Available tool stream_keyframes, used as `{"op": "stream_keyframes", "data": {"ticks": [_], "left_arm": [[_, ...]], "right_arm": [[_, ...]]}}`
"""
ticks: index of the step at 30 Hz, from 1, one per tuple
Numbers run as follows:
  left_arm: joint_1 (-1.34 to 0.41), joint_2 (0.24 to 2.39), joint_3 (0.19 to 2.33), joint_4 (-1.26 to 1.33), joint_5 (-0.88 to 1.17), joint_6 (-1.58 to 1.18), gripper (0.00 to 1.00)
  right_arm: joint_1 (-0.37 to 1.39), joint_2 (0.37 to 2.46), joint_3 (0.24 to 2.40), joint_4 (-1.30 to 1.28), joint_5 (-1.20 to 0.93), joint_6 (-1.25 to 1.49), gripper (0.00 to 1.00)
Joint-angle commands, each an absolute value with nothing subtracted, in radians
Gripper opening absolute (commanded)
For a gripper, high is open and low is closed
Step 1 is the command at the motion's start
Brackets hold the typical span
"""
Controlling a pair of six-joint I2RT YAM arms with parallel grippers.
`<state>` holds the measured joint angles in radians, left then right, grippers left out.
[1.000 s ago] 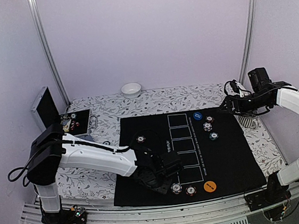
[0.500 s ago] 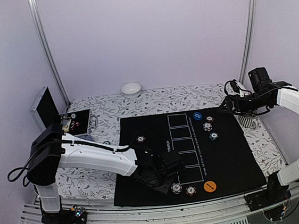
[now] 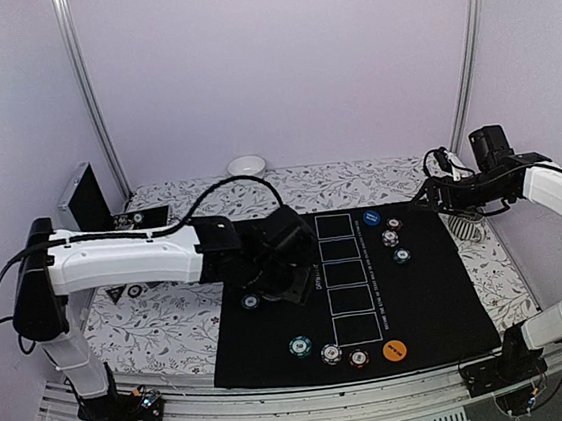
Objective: Distribute texas hold em gaming equipment
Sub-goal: Adjust the poker card in the face-down deck piles.
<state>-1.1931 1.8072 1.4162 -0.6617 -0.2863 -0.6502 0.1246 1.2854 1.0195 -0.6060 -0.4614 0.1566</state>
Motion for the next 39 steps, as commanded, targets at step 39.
{"op": "stream_keyframes", "data": {"ticks": [39], "left_arm": [[0.124,1.531,0.822,-0.258,0.000,-0.493,0.60]], "right_arm": [[0.129,1.228,1.007,-0.587,-0.430,0.147,0.99]]}}
